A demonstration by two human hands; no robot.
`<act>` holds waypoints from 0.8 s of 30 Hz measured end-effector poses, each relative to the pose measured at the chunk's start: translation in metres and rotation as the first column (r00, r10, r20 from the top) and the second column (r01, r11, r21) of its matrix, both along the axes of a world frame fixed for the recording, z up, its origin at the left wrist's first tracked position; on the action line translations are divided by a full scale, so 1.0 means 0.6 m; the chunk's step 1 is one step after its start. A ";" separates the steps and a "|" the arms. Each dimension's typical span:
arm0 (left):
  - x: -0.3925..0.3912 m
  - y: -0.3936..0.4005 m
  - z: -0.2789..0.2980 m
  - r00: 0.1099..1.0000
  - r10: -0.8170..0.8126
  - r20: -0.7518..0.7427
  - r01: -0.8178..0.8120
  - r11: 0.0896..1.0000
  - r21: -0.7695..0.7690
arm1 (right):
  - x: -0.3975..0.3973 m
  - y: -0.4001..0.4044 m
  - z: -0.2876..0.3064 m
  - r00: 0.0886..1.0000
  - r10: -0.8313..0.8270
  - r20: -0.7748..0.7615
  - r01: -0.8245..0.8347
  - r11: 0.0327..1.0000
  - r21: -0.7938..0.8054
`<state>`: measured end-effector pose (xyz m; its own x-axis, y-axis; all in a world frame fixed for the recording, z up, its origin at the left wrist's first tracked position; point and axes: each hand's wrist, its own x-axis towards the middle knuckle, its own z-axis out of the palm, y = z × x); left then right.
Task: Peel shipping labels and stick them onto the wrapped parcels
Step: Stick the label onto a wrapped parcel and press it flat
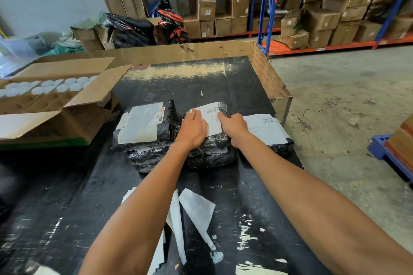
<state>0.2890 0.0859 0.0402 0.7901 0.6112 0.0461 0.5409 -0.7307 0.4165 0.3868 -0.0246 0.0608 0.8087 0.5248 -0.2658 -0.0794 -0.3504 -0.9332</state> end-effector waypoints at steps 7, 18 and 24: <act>0.001 -0.002 -0.009 0.979 0.073 0.189 -0.059 0.995 -0.083 | 0.067 -0.054 0.014 0.984 -0.086 -0.153 0.107 0.986 0.129; 0.017 -0.090 -0.072 0.959 0.058 -0.278 -0.032 0.995 0.099 | 0.181 -0.214 0.004 0.958 -0.185 -0.219 0.217 0.967 0.133; 0.014 -0.092 -0.069 0.952 0.056 -0.302 -0.015 0.991 0.135 | 0.220 -0.197 -0.017 0.971 -0.174 -0.163 0.190 0.978 0.084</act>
